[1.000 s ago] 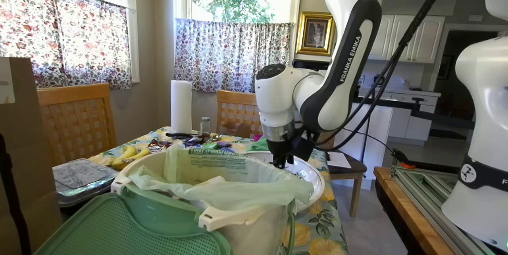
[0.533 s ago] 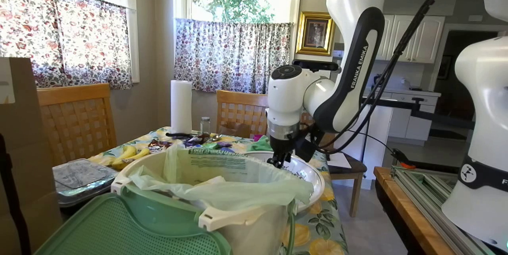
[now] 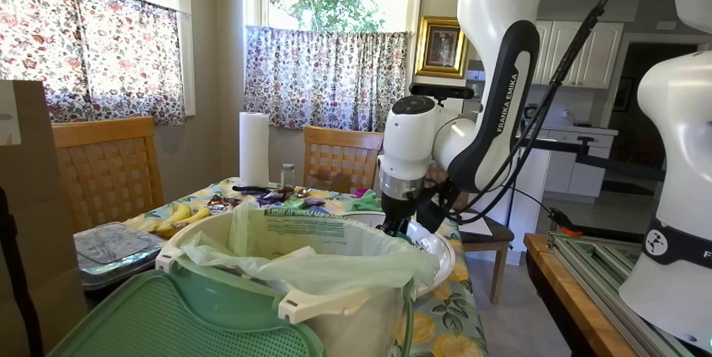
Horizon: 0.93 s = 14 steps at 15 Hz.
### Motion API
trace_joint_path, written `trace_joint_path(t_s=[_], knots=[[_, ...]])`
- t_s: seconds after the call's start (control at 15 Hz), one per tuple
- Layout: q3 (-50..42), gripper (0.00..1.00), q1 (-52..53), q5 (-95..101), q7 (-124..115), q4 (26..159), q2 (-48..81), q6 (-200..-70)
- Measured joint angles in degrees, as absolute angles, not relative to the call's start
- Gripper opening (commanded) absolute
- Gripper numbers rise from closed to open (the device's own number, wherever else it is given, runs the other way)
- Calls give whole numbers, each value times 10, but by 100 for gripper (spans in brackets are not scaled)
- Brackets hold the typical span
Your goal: Stir in the bowl, then remove the sponge from the bowl
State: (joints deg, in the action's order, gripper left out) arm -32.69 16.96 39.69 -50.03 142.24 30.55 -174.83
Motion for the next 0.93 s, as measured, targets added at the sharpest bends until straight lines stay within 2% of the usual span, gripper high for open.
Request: trace_joint_path(t_s=[0.2, 0.67, 0.93], knots=[[-327, 49, 170, 397, -501, 1423, 311, -1760], [-329, 1, 165, 397, -501, 1423, 311, -1768], [-330, 1, 159, 397, -501, 1423, 308, -1769]])
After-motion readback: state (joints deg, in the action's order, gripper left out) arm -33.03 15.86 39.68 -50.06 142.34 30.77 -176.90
